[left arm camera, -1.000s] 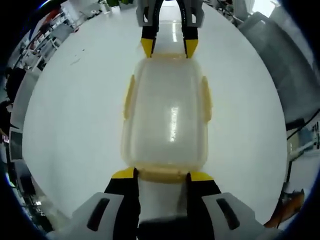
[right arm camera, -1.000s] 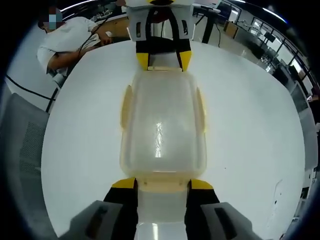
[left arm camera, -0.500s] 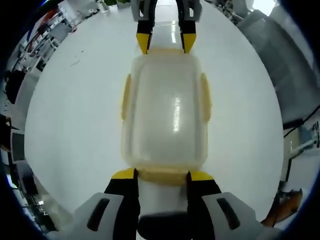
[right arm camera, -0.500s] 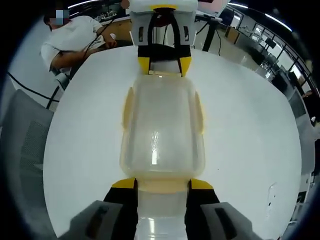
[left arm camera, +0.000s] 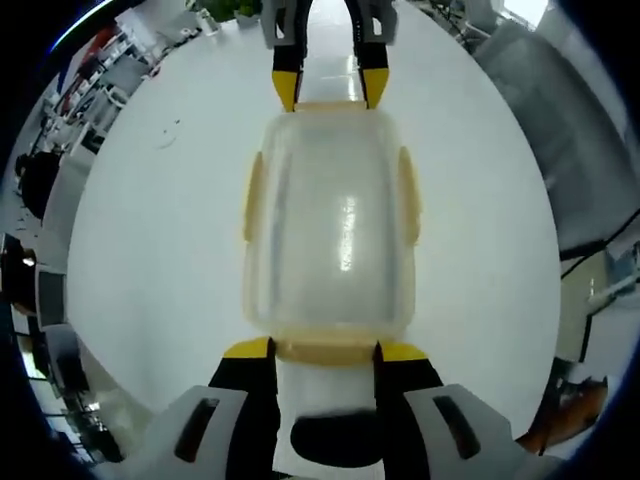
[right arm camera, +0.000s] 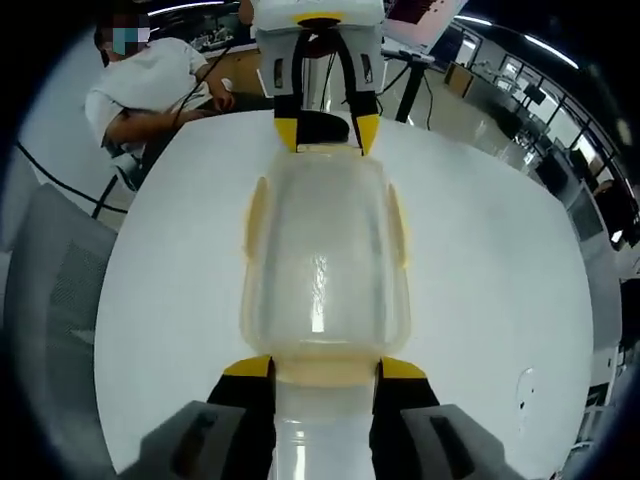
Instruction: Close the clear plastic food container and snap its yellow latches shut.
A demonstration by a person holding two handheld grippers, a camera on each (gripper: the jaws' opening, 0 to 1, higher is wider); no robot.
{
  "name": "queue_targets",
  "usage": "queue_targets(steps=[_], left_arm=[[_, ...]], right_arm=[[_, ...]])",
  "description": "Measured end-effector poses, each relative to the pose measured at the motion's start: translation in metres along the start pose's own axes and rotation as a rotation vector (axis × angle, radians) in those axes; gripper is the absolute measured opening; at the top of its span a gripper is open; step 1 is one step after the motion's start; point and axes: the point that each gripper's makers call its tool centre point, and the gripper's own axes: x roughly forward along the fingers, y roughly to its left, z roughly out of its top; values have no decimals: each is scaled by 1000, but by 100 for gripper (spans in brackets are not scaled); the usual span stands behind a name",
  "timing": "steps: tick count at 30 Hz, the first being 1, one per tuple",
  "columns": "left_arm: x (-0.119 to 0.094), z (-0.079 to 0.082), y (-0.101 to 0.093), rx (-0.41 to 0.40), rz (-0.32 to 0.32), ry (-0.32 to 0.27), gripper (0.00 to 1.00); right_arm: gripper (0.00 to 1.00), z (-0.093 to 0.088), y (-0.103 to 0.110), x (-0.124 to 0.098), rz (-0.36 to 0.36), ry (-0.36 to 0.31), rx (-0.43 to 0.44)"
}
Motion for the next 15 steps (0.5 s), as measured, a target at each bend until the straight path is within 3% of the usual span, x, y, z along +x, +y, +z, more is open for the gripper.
queue_targets(steps=[7, 15], left_arm=[[-12, 14, -9, -15, 1, -6, 34], [-19, 31, -5, -1, 37, -24, 34]], right_arm=[[34, -2, 4, -17, -8, -3, -19], [34, -11, 2, -37, -35, -3, -31]])
